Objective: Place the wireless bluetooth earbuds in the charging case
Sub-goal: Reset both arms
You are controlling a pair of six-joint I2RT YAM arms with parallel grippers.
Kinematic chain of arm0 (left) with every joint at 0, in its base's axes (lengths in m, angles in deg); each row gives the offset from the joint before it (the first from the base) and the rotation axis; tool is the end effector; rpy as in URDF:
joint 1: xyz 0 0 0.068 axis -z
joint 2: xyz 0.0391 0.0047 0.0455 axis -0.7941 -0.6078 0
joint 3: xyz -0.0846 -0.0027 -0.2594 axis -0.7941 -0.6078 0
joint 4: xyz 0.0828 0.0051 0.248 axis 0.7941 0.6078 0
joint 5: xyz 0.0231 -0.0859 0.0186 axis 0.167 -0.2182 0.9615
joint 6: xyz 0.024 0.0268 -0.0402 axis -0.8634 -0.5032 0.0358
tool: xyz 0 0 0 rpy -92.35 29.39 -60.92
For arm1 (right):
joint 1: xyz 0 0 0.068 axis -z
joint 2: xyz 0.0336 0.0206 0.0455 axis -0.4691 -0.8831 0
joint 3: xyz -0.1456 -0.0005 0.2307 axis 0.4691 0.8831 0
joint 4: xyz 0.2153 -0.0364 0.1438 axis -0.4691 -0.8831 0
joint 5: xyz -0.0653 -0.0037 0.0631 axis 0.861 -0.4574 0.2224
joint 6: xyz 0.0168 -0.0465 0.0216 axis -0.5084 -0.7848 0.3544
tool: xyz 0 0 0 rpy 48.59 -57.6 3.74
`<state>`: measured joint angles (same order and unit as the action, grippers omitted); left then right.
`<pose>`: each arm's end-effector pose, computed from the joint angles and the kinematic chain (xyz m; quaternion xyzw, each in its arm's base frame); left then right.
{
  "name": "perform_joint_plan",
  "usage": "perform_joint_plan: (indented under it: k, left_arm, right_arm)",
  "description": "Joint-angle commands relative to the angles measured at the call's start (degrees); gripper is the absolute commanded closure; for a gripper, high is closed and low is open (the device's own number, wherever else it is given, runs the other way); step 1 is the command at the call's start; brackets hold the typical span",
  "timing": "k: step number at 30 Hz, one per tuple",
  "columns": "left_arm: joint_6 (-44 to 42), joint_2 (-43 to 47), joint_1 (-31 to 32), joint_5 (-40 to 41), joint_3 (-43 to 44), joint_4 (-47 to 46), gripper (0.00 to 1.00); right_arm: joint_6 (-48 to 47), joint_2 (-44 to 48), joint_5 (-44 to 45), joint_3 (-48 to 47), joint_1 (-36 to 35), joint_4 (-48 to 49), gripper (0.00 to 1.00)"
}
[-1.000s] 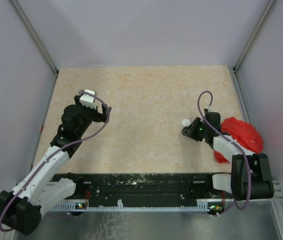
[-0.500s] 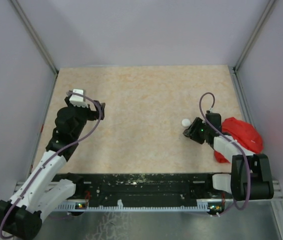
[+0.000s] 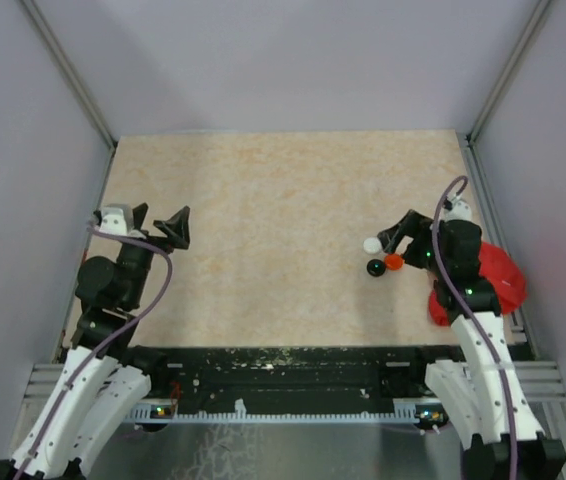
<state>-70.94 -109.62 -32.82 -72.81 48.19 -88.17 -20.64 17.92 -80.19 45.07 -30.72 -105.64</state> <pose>0.1332 -0.0413 0.3454 0.0143 0.6384 -0.1150 0.7610 0.1707 0.0154 0.2726 0.1553 0.8488 0.2242 0.4530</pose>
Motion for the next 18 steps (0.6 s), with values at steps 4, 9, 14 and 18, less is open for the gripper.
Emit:
perform_joint_plan:
  k: [4,9,14,18]
  left_arm:
    - [1.29,7.75,-0.24,2.34,-2.61,0.66,0.00]
    - [1.43,10.94,-0.24,2.21,-3.09,1.82,0.00]
    - [1.12,12.15,-0.26,1.79,-4.11,2.17,0.00]
    - [1.25,11.63,-0.28,0.78,-4.35,1.77,0.00]
  right_arm:
    - [-11.56,12.40,8.46,-10.72,0.53,-5.89,0.12]
    - [-16.90,15.05,14.74,-11.82,0.56,-7.41,0.12]
    - [-17.76,16.66,17.15,-8.53,0.31,-4.35,0.11]
    - [-17.89,16.47,16.15,-7.22,0.07,-2.75,0.11]
